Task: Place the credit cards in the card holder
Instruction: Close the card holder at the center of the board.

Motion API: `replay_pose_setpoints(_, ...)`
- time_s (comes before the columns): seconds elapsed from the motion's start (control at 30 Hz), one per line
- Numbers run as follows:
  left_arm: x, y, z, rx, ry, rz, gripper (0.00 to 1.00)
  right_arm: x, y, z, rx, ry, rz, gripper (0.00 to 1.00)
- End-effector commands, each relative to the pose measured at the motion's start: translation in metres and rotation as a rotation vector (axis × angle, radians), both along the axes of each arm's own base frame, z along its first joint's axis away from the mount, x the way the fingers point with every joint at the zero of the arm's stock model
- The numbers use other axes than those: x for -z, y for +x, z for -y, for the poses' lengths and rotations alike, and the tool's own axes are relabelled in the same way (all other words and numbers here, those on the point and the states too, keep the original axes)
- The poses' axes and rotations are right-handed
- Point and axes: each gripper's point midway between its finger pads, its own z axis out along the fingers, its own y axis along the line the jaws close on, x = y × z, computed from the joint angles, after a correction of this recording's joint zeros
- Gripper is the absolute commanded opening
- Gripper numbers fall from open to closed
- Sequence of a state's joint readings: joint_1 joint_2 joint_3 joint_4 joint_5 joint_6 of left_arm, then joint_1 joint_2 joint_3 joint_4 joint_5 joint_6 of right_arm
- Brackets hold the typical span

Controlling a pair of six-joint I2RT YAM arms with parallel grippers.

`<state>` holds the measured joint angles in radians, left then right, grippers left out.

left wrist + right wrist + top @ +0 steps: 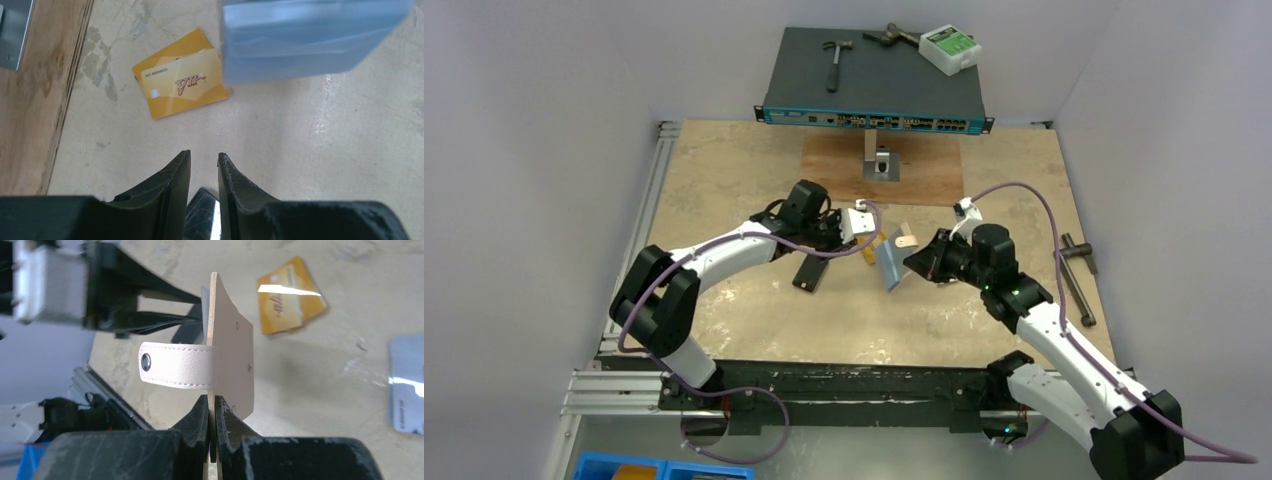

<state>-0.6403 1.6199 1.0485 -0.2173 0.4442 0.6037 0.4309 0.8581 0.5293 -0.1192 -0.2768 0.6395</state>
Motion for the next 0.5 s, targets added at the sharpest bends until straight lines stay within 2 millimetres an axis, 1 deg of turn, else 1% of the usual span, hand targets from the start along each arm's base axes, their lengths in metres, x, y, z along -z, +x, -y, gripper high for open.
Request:
replay_pose_setpoints(0.0, -0.022, 0.01, -0.003, -0.112, -0.169, -0.112, 0.27, -0.068, -0.015, -0.029, -0.224, 0.06, 0.146, 0.0)
replay_pose_setpoints(0.07, -0.029, 0.027, -0.011, -0.174, -0.215, -0.113, 0.27, -0.09, -0.023, -0.036, -0.292, 0.086, 0.177, 0.0)
replay_pose_setpoints(0.17, -0.033, 0.048, -0.023, -0.252, -0.268, -0.119, 0.27, -0.122, -0.036, -0.045, -0.391, 0.126, 0.213, 0.0)
replay_pose_setpoints(0.2, -0.033, 0.046, -0.023, -0.25, -0.281, -0.142, 0.27, -0.132, -0.039, -0.047, -0.411, 0.142, 0.231, 0.0)
replay_pose_setpoints(0.23, -0.04, 0.046, -0.019, -0.22, -0.322, -0.139, 0.27, -0.141, -0.041, -0.047, -0.42, 0.155, 0.247, 0.0)
replay_pose_setpoints(0.27, -0.042, 0.04, -0.016, -0.189, -0.343, -0.156, 0.27, -0.15, -0.042, -0.048, -0.422, 0.166, 0.268, 0.0)
replay_pose_setpoints(0.33, -0.047, 0.018, -0.008, -0.094, -0.388, -0.209, 0.27, -0.161, -0.042, -0.05, -0.421, 0.201, 0.295, 0.0)
replay_pose_setpoints(0.37, -0.053, 0.007, -0.004, -0.049, -0.417, -0.244, 0.27, -0.164, -0.042, -0.051, -0.415, 0.229, 0.293, 0.0)
replay_pose_setpoints(0.47, -0.076, -0.025, 0.005, 0.077, -0.506, -0.362, 0.27, -0.162, -0.03, -0.052, -0.353, 0.28, 0.307, 0.0)
